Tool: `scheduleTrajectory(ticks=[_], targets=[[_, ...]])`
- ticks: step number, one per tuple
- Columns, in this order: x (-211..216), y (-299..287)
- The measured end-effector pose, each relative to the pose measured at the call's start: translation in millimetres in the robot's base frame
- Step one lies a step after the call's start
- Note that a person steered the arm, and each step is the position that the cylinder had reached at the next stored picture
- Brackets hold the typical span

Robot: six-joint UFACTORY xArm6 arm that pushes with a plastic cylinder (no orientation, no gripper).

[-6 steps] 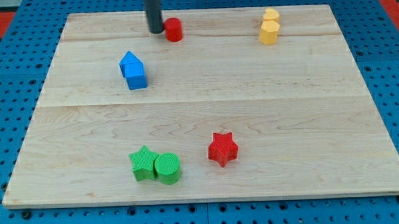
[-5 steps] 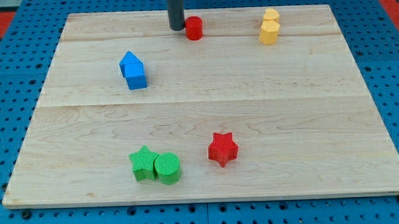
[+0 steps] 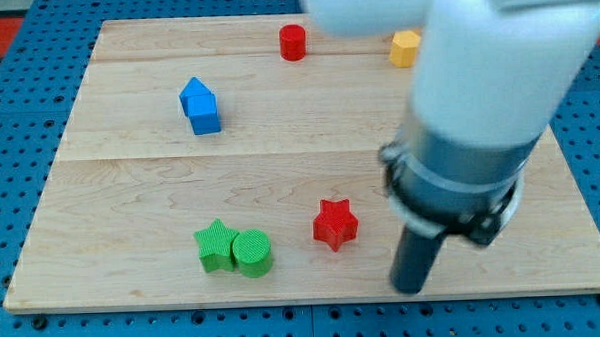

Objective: Push the red star into the red circle

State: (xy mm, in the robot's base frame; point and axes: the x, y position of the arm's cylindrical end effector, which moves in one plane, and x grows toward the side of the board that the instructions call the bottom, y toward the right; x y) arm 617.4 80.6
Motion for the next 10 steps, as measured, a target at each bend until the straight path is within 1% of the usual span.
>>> scheduleTrajectory(ticks=[2, 3, 4, 5, 6, 8, 9, 10], targets=[[-51.6, -101.3], [-72.7, -78.3], [-27.4, -64.8], [-10.6, -52.8], [-42.7, -45.5], [-85.1, -11.8], [-116.8, -8.2], [-161.6, -8.5]])
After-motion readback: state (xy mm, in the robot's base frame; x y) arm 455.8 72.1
